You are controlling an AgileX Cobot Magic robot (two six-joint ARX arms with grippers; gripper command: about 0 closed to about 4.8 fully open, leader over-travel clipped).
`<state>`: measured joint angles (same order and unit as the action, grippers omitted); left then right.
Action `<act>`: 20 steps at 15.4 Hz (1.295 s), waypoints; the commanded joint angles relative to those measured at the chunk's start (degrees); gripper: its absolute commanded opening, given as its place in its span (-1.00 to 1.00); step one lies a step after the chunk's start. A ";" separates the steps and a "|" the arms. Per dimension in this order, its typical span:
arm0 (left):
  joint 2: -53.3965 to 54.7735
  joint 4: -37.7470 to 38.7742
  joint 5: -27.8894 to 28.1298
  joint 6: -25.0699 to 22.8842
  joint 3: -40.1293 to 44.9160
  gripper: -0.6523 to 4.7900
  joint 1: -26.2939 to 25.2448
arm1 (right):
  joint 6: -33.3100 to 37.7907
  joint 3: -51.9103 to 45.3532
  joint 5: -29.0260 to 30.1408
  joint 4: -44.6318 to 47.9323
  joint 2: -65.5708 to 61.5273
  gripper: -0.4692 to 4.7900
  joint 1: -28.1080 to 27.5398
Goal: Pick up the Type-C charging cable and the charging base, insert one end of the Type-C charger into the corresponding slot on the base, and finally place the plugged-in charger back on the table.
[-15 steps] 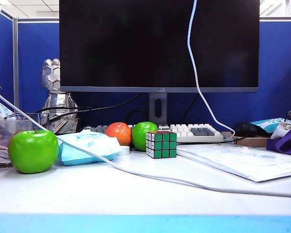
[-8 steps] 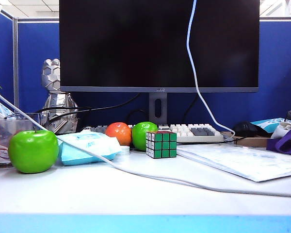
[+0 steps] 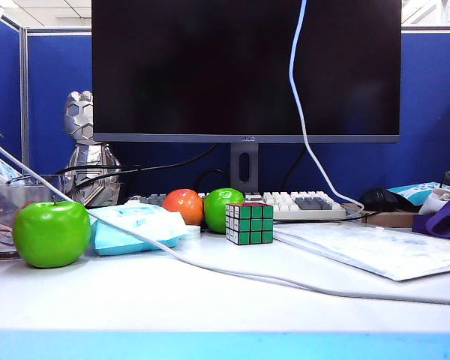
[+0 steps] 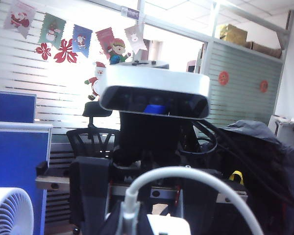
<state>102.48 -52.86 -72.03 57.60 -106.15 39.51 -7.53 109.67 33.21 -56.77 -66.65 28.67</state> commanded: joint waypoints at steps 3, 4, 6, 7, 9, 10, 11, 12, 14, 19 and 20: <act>0.00 -0.02 -4.33 -1.73 0.15 -0.78 0.44 | -2.51 0.66 -0.26 7.61 0.50 -0.83 -0.07; 0.00 0.07 -4.33 -1.70 0.15 -0.78 0.44 | -3.56 0.66 -0.28 7.72 0.50 -0.83 -0.07; 0.00 0.07 -4.33 -1.73 0.15 -0.78 0.44 | -4.50 0.66 -0.28 7.78 0.50 -0.83 -0.07; 0.00 0.07 -4.37 -1.75 0.15 -0.78 0.44 | -4.26 0.66 -0.33 7.85 0.48 -0.83 -0.07; 0.00 0.11 -5.20 -2.40 0.15 -0.78 0.44 | -1.64 0.66 -1.73 9.20 0.48 -0.83 -0.07; 0.00 0.61 -5.18 -2.67 0.15 -0.78 0.44 | -1.36 0.66 -1.49 10.56 0.50 -0.82 -0.07; 0.00 1.44 -5.18 -3.17 0.15 -0.78 0.44 | -1.09 0.66 -1.33 11.21 0.50 -0.83 -0.07; 0.00 2.08 -5.20 -3.28 0.15 -0.78 0.44 | -0.46 0.66 -1.31 11.67 0.50 -0.83 -0.07; 0.00 2.73 -5.20 -4.15 0.15 -0.78 0.44 | 1.05 0.66 -1.31 12.24 0.50 -0.83 -0.07; 0.00 6.84 -5.88 -6.47 0.15 -0.78 0.44 | -1.46 0.66 -0.87 12.04 0.17 -0.83 -0.04; 0.00 7.89 -6.34 -6.80 0.15 -0.78 0.44 | -1.49 0.66 -0.90 12.07 0.17 -0.83 -0.04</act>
<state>102.00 -48.18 -71.70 51.35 -106.34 39.48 -8.62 109.43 32.56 -54.00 -66.98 28.69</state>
